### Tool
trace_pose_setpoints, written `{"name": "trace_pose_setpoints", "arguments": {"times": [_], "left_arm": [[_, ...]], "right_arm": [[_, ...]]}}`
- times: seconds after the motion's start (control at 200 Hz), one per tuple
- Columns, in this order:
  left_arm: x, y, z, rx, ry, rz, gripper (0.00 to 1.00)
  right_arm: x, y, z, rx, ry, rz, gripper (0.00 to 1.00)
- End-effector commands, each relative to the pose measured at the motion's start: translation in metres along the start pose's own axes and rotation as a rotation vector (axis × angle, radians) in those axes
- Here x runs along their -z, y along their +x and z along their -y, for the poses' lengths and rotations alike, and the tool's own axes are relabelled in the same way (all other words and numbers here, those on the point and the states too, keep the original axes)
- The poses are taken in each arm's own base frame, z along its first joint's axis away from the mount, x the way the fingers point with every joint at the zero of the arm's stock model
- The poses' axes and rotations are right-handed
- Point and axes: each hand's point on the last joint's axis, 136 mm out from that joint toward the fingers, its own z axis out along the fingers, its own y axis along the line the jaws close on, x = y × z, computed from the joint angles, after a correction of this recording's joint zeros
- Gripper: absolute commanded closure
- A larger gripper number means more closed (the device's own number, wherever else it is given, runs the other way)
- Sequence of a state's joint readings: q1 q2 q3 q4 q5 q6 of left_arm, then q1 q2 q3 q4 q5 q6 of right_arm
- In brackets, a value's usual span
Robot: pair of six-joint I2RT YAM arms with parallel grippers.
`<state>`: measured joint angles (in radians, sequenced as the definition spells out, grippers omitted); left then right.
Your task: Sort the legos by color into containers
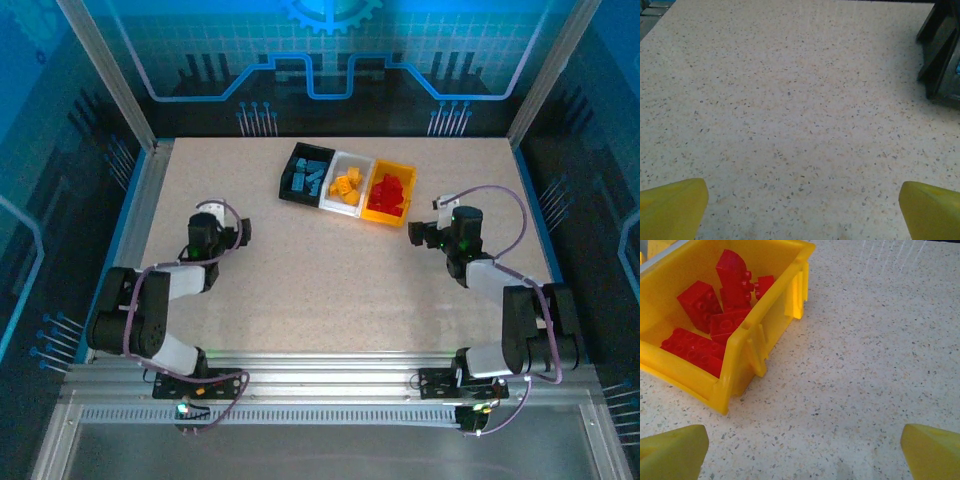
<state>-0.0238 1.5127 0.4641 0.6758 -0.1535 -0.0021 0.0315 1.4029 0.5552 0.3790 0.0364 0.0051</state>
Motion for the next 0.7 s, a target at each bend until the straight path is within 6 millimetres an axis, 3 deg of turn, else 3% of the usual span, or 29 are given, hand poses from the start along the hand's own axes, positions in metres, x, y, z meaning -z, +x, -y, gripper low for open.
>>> {"name": "trace_pose_setpoints", "arguments": {"times": [0.0, 0.105, 0.695], "left_arm": [[0.009, -0.007, 0.011, 0.007, 0.12, 0.132, 0.01], [0.008, -0.007, -0.005, 0.044, 0.033, 0.13, 0.01], [0.007, -0.007, -0.005, 0.042, 0.028, 0.128, 0.01]], "right_arm": [[0.003, -0.005, -0.001, 0.02, -0.017, 0.038, 0.0], [0.005, -0.005, -0.002, 0.026, -0.018, 0.049, 0.0], [0.018, -0.009, -0.012, 0.073, -0.016, 0.145, 0.0]]}}
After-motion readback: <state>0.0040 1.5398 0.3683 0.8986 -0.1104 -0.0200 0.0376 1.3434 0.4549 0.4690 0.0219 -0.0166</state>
